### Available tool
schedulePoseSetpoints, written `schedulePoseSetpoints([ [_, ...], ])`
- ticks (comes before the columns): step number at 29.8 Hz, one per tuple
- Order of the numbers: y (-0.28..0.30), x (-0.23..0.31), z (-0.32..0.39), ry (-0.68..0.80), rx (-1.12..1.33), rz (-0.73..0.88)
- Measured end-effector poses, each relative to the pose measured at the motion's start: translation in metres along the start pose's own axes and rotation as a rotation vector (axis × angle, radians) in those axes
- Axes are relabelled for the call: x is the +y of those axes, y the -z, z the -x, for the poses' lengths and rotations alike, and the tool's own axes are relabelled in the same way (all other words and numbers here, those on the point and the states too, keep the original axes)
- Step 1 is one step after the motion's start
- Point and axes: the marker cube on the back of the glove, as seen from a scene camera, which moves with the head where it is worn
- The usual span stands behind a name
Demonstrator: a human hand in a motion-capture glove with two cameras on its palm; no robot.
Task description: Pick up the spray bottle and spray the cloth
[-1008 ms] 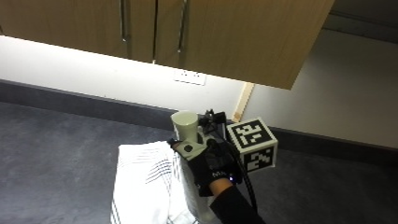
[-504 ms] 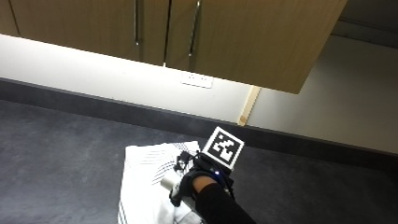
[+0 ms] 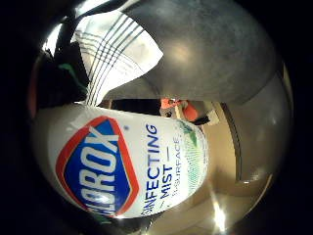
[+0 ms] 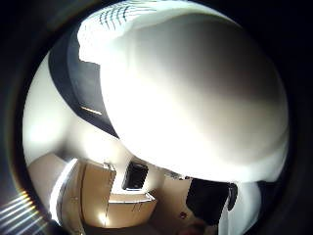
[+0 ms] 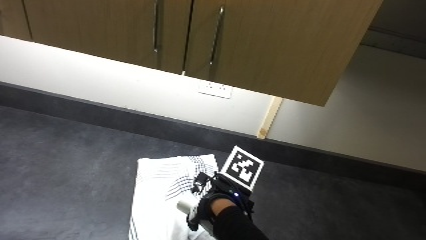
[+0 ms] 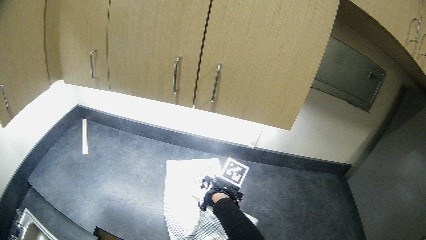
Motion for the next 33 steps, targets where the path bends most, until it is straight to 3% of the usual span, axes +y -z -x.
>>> schedulePoseSetpoints([
  [9,0.015,0.037,0.013,0.434,-0.249,-0.204],
  [20,0.025,0.09,-0.007,1.044,-0.797,-0.664],
  [25,0.023,0.101,-0.017,1.115,-1.003,-0.779],
  [33,0.015,0.117,-0.005,1.089,-1.039,-0.799],
])
